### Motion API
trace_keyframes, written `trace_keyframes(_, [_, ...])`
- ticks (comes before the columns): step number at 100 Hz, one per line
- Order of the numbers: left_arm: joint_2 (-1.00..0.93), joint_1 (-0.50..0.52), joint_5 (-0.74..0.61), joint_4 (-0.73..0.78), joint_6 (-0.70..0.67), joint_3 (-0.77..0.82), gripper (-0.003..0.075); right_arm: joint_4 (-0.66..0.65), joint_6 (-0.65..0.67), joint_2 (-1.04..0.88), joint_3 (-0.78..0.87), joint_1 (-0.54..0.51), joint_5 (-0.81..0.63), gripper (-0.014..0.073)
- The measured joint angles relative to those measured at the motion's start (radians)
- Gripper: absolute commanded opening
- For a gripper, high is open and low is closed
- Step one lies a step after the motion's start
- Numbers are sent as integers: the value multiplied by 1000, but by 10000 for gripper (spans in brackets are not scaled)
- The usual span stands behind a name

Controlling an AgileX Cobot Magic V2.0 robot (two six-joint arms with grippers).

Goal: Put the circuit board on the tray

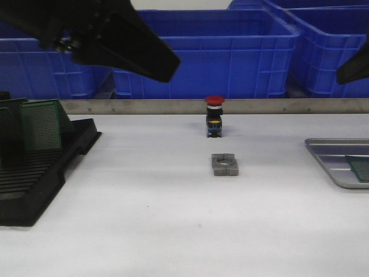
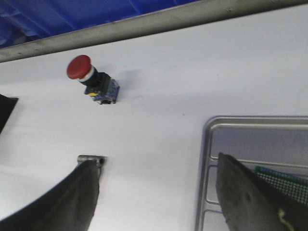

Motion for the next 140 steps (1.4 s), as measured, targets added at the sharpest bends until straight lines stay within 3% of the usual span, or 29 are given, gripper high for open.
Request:
trace_keyframes(29, [-194,50,61,513,0,-43,637,-5,-7,-58,0,0,32,535])
trace_keyframes(44, [-254,83,198,717,-12,-43,636,-6,-10,-58,0,0,32,535])
trace_keyframes(69, [-275,161,409,1016,-322,-43,636,-6,-10,-58,0,0,32,535])
trace_keyframes(98, [-277,214,413,1123,-415,1,637,8,-12,-58,0,0,32,535])
trace_keyframes(140, [-115,216,199,1330,-419,59,637,10,-12,-58,0,0,34,535])
